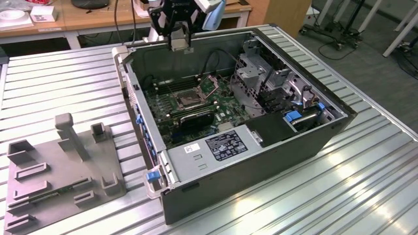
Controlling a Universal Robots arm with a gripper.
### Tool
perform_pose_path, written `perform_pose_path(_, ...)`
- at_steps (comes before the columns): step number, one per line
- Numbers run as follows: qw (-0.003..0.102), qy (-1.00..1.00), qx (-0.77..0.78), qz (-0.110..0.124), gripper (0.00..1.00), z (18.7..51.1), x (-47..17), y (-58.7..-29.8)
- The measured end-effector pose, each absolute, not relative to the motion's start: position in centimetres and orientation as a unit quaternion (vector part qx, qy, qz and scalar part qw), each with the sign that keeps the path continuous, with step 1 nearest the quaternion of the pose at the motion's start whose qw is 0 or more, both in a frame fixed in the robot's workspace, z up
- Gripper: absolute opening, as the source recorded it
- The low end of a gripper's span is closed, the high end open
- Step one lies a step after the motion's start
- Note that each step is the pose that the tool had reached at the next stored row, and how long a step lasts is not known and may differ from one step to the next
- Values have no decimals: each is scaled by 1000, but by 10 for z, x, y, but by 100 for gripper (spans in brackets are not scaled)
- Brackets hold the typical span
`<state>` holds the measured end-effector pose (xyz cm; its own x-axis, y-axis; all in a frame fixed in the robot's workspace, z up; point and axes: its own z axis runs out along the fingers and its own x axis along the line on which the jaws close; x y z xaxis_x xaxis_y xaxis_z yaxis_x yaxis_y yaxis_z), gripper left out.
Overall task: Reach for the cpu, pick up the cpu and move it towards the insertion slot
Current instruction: 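Pick up the cpu and move it towards the insertion slot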
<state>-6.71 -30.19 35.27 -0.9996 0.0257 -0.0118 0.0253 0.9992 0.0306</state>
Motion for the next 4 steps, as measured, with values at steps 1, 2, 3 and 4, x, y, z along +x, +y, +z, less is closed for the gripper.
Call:
perform_pose_path(1,6,1000,13,15,55,353,-67,-302)
perform_pose_path(2,6,1000,13,15,55,353,-67,-302)
perform_pose_path(3,6,1000,13,15,55,353,-67,-302)
perform_pose_path(4,6,1000,13,15,55,353,-67,-302)
